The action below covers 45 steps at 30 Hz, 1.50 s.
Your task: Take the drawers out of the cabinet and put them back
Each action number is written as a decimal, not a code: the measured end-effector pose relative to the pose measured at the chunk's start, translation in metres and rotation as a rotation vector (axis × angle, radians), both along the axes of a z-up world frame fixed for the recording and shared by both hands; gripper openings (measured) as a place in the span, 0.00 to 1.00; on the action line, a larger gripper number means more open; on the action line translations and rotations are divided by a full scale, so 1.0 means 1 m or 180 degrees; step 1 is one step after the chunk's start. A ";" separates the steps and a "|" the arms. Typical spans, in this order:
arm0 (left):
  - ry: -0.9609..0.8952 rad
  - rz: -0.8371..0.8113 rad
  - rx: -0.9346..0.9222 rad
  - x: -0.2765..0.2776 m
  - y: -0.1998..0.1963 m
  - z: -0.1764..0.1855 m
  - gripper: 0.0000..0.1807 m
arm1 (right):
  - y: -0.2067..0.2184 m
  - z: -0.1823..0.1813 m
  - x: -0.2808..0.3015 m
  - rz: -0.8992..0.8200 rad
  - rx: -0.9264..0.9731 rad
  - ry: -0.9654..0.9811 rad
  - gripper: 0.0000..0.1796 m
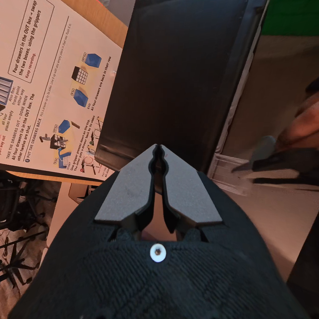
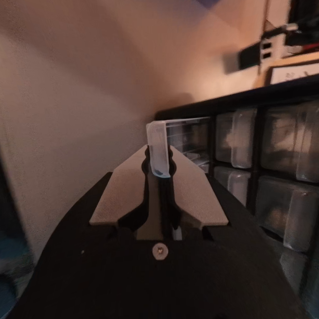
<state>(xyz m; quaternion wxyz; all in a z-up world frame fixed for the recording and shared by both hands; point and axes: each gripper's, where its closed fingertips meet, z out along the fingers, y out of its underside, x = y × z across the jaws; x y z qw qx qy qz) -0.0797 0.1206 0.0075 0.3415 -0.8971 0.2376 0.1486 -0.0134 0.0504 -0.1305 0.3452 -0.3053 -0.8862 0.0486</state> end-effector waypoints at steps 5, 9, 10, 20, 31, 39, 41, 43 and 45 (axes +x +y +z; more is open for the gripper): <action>0.0025 0.0048 -0.0020 0.000 0.000 0.000 0.00 | 0.004 0.012 -0.007 -0.0042 -0.0153 0.0119 0.11; 0.0058 0.0052 -0.0046 0.000 0.000 0.000 0.00 | -0.026 0.036 0.019 0.0279 -0.0847 0.0003 0.11; 0.0072 0.0050 -0.0047 0.000 0.000 0.000 0.00 | -0.037 0.038 0.029 0.0422 -0.1042 -0.0118 0.10; 0.0028 0.0094 0.0031 0.000 0.002 0.000 0.00 | -0.001 0.001 -0.001 -0.0131 -0.1092 -0.0256 0.00; -0.0008 0.0113 0.0115 0.000 0.003 0.000 0.00 | -0.001 -0.003 0.027 -0.0217 -0.1379 0.0068 0.00; -0.0130 0.0149 0.0248 0.000 0.003 0.000 0.00 | 0.032 0.008 0.065 -0.0508 -0.1562 0.0461 0.00; -0.0089 0.0163 0.0251 0.000 0.003 0.000 0.00 | 0.039 0.015 0.073 -0.0561 -0.1603 0.0569 0.00; -0.0069 0.0175 0.0255 0.000 0.003 0.000 0.00 | 0.045 0.021 0.082 -0.0599 -0.1645 0.0667 0.00; -0.0083 0.0191 0.0270 0.000 0.003 0.001 0.00 | 0.051 0.027 0.090 -0.0625 -0.1670 0.0770 0.00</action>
